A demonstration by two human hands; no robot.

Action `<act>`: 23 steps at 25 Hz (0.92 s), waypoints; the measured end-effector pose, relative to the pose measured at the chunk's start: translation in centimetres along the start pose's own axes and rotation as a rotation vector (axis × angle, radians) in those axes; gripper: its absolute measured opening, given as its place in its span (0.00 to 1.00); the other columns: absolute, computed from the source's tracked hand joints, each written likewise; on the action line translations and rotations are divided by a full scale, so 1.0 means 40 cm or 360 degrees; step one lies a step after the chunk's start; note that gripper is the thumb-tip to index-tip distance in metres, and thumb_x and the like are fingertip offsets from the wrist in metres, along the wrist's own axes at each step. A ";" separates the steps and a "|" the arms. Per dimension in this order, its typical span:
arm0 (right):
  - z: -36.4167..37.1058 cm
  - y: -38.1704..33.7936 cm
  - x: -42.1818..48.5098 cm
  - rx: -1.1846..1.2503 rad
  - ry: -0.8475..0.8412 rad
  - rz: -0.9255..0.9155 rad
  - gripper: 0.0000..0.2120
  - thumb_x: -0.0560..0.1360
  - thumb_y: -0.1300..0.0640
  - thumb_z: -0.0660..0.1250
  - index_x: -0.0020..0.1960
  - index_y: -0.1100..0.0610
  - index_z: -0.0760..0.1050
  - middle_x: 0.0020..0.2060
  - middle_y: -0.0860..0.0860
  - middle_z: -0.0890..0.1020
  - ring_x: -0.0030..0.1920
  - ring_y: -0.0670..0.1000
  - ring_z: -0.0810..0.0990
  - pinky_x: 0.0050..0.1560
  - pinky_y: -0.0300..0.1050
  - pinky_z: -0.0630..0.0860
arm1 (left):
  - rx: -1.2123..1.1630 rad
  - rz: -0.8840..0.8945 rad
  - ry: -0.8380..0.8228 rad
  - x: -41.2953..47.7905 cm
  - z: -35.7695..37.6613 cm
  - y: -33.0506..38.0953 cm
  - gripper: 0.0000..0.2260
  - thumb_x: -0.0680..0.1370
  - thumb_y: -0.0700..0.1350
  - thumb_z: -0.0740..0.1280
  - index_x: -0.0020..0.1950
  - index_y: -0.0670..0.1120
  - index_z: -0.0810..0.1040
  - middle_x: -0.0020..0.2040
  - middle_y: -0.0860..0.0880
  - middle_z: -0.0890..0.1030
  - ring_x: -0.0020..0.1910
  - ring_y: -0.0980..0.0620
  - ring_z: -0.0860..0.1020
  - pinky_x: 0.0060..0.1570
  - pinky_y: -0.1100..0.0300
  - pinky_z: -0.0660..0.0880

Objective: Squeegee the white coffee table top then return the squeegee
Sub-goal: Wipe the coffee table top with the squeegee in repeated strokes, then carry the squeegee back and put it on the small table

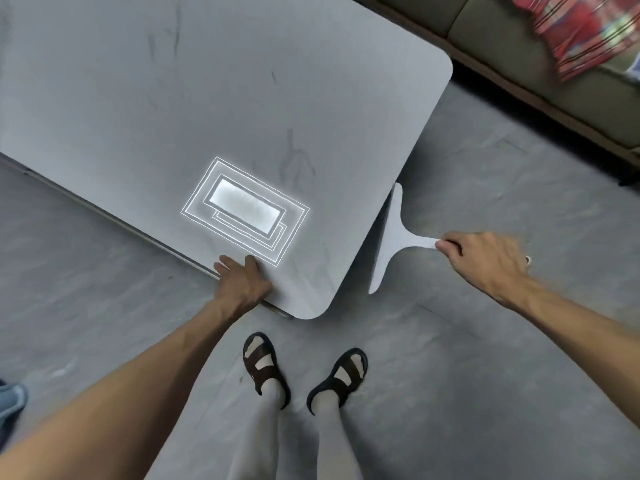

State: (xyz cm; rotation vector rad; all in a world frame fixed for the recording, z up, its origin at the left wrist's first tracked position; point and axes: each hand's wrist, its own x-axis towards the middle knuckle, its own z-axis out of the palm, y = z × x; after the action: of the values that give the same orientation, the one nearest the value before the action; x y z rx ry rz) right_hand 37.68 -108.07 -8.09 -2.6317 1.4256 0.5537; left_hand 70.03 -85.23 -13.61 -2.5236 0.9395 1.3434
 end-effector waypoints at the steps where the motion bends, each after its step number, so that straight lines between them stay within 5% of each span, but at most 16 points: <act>1: 0.000 0.023 -0.020 -0.0013 -0.0001 0.0066 0.16 0.78 0.40 0.54 0.48 0.44 0.79 0.33 0.51 0.82 0.35 0.58 0.80 0.33 0.45 0.72 | 0.0014 -0.0002 0.0010 0.000 -0.007 0.000 0.19 0.77 0.40 0.57 0.67 0.38 0.63 0.72 0.24 0.53 0.72 0.25 0.54 0.70 0.38 0.60; 4: -0.007 0.005 -0.064 0.0060 0.0061 0.0155 0.16 0.77 0.40 0.55 0.47 0.45 0.78 0.27 0.49 0.77 0.29 0.57 0.76 0.28 0.41 0.65 | -0.0004 0.0021 0.0094 0.001 -0.027 -0.016 0.16 0.78 0.40 0.59 0.65 0.38 0.68 0.65 0.32 0.68 0.65 0.32 0.67 0.64 0.45 0.68; 6: -0.029 -0.067 -0.073 0.0122 0.0061 0.0134 0.14 0.78 0.41 0.56 0.48 0.45 0.78 0.32 0.51 0.82 0.34 0.58 0.80 0.30 0.44 0.65 | -0.0162 0.0037 0.0128 -0.018 -0.053 -0.034 0.14 0.77 0.42 0.61 0.62 0.40 0.71 0.57 0.37 0.77 0.55 0.38 0.75 0.51 0.52 0.72; 10: -0.149 -0.291 -0.073 0.0564 -0.0251 0.0306 0.14 0.79 0.45 0.55 0.47 0.50 0.77 0.40 0.54 0.82 0.41 0.60 0.79 0.37 0.47 0.69 | -0.0299 0.0143 0.0047 -0.110 -0.156 -0.081 0.15 0.77 0.45 0.63 0.63 0.43 0.70 0.40 0.46 0.78 0.38 0.48 0.76 0.34 0.59 0.68; 12: -0.239 -0.419 -0.084 0.1167 -0.0502 0.0492 0.13 0.79 0.49 0.55 0.47 0.55 0.75 0.39 0.55 0.80 0.40 0.58 0.78 0.40 0.48 0.73 | -0.0314 0.0161 0.0064 -0.170 -0.240 -0.105 0.16 0.77 0.46 0.63 0.63 0.45 0.71 0.41 0.46 0.78 0.39 0.48 0.75 0.36 0.59 0.68; 15: -0.413 -0.585 -0.124 0.1851 -0.0774 0.0399 0.12 0.81 0.55 0.55 0.50 0.62 0.72 0.37 0.56 0.80 0.33 0.52 0.77 0.35 0.41 0.74 | -0.0468 0.0158 0.0143 -0.290 -0.393 -0.155 0.16 0.76 0.47 0.64 0.63 0.47 0.73 0.56 0.44 0.81 0.52 0.45 0.77 0.48 0.57 0.72; 20: -0.714 -0.779 -0.194 0.2021 -0.0995 0.0129 0.08 0.81 0.58 0.58 0.51 0.61 0.74 0.44 0.54 0.84 0.40 0.49 0.76 0.40 0.41 0.69 | -0.0782 0.0301 0.0262 -0.557 -0.583 -0.209 0.12 0.75 0.54 0.66 0.55 0.50 0.78 0.55 0.50 0.82 0.53 0.50 0.80 0.54 0.56 0.75; 23: -0.842 -0.869 -0.262 0.2053 -0.1008 -0.0059 0.07 0.80 0.62 0.61 0.43 0.61 0.73 0.35 0.54 0.77 0.33 0.50 0.74 0.34 0.39 0.71 | -0.1008 0.0363 0.0265 -0.739 -0.628 -0.227 0.17 0.71 0.61 0.67 0.50 0.50 0.80 0.49 0.50 0.84 0.47 0.49 0.83 0.48 0.56 0.77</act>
State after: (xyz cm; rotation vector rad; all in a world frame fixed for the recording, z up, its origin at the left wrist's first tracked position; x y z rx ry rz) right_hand 70.21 -88.96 24.00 -1.2910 0.9646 0.2467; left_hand 80.88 -74.06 23.05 -3.1065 0.9739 1.7454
